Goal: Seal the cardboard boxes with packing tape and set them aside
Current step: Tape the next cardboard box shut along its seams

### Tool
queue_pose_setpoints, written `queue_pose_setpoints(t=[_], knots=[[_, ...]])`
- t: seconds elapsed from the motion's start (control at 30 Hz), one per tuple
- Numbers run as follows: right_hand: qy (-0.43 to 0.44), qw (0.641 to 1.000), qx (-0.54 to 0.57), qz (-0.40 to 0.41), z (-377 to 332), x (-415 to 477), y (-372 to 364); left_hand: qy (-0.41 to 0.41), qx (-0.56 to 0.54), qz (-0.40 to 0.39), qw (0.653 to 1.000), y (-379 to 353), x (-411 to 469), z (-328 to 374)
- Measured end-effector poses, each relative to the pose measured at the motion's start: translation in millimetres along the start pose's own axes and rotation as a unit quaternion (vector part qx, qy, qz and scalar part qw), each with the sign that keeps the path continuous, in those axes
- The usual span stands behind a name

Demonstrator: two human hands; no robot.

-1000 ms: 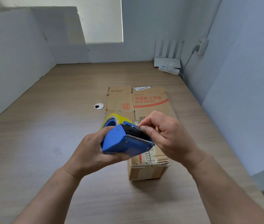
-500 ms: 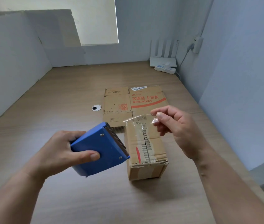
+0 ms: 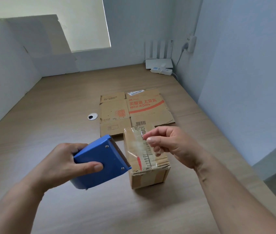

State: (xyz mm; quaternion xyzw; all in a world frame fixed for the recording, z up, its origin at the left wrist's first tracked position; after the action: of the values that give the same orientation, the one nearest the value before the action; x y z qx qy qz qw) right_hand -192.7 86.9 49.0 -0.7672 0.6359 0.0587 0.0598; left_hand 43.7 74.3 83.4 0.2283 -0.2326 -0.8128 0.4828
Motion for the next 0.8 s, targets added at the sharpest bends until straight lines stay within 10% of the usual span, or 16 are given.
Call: queue_pose_setpoints(t=[0.23,0.47,0.8], knots=[[0.012,0.991,-0.129,0.024,5.3,-6.2,-0.2,-0.009,0.010,-0.022,1.000,0.1,8.5,-2.0],[0.023,0.992,0.080,0.092,8.2,-11.9,10.3,0.004,0.027,-0.068,0.997,-7.5,16.6,-7.7],[0.048,0.959,-0.032,0.278,33.0,-36.8,57.3,0.045,0.011,-0.160,0.986,-25.5,26.1,-16.0]])
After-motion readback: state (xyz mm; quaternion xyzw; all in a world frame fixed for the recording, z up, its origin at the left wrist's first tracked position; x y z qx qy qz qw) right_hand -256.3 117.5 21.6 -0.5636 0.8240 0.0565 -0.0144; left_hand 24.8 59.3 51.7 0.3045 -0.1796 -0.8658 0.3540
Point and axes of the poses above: each hand's wrist, its own x-axis towards the middle knuckle, its own y-axis out of the back of the hand, z = x × y, the point moved 8 cm from there along x, towards the middle knuckle
